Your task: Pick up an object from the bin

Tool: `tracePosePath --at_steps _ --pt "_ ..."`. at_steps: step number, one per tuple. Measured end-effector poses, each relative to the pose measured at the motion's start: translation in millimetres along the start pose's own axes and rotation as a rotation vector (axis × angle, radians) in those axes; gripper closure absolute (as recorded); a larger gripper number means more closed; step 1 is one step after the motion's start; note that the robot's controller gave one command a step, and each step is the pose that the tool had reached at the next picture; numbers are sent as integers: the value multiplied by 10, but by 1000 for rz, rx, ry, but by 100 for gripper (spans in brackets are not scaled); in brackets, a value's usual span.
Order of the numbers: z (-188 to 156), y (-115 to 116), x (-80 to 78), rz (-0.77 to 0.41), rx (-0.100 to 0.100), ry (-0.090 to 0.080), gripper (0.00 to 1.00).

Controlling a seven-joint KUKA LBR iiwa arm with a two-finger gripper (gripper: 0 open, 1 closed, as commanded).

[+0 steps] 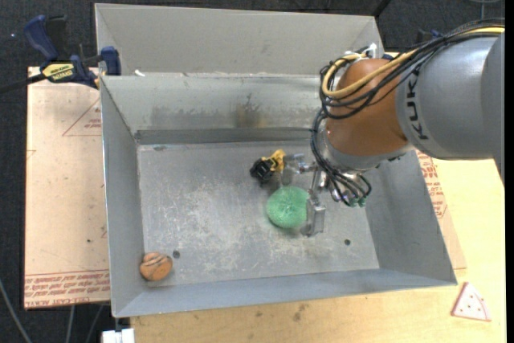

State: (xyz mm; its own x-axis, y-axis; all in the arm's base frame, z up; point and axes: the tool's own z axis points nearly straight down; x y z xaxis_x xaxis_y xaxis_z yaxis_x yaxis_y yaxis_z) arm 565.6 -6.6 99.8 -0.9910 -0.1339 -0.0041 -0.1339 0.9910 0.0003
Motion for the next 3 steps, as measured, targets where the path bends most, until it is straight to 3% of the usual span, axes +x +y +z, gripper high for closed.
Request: tracePosePath --at_steps 1,2,3 --pt "264 -58 170 116 -1 4 0" --pt "365 -79 142 121 0 -9 100" --pt "362 -79 146 122 0 -9 100"
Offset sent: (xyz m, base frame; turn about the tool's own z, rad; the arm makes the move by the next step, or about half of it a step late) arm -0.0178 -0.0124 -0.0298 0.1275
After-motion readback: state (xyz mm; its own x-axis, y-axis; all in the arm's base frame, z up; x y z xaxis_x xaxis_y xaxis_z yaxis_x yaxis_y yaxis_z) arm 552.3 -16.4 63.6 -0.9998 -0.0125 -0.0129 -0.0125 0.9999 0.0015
